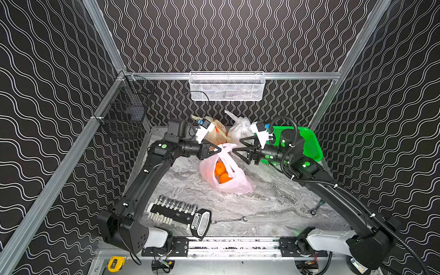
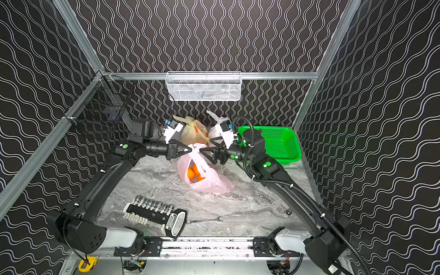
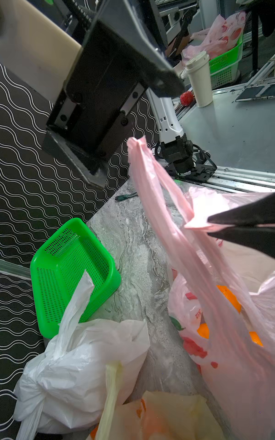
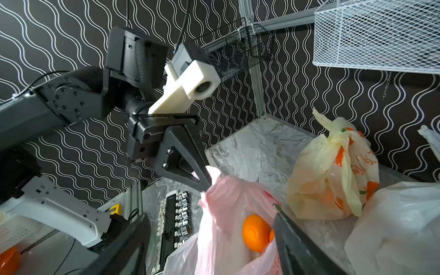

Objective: Place the oranges into plastic bags & tie knots
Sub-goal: Tie the plastic bag at the center of the board.

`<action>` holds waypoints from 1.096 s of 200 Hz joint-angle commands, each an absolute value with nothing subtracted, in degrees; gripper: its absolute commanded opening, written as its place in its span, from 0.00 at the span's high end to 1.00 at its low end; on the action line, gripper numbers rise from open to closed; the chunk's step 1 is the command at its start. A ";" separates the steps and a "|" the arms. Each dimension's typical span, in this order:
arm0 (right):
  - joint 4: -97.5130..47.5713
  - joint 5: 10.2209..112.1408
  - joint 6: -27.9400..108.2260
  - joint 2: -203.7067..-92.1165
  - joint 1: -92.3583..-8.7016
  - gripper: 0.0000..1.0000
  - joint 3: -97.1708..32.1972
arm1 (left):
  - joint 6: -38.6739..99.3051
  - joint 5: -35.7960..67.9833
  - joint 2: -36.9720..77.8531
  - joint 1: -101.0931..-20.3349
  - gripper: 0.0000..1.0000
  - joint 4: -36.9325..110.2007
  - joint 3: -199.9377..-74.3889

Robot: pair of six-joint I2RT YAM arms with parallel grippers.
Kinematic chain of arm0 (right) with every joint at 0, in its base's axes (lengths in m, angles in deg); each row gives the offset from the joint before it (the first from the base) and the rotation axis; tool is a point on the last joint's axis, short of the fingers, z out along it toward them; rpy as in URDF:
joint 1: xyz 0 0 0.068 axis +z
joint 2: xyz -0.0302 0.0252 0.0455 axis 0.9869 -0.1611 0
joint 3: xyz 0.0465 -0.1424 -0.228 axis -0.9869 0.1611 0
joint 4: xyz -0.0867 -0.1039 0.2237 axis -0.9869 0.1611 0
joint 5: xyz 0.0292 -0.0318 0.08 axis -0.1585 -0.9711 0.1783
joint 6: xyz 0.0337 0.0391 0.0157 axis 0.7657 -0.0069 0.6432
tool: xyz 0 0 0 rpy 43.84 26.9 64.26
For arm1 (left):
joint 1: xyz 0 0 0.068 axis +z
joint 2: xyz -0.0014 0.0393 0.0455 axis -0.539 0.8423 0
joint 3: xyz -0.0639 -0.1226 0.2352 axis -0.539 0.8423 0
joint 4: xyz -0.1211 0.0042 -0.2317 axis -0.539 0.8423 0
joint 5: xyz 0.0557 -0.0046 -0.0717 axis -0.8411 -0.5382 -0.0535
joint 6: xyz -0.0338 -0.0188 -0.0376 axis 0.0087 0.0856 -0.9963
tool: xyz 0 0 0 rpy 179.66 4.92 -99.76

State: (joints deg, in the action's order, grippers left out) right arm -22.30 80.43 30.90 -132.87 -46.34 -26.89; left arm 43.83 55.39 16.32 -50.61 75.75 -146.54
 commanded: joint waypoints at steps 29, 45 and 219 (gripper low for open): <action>-18.37 80.38 29.79 -135.33 -46.10 0.44 -30.63 | 45.12 55.17 16.56 -50.63 1.00 74.73 -146.91; -18.27 80.69 29.79 -135.38 -46.10 0.53 -30.64 | 45.08 54.95 16.56 -50.63 1.00 74.59 -146.70; -1.80 90.63 19.93 -131.43 -46.91 1.00 -41.82 | 38.31 31.73 14.98 -73.94 1.00 74.24 -152.70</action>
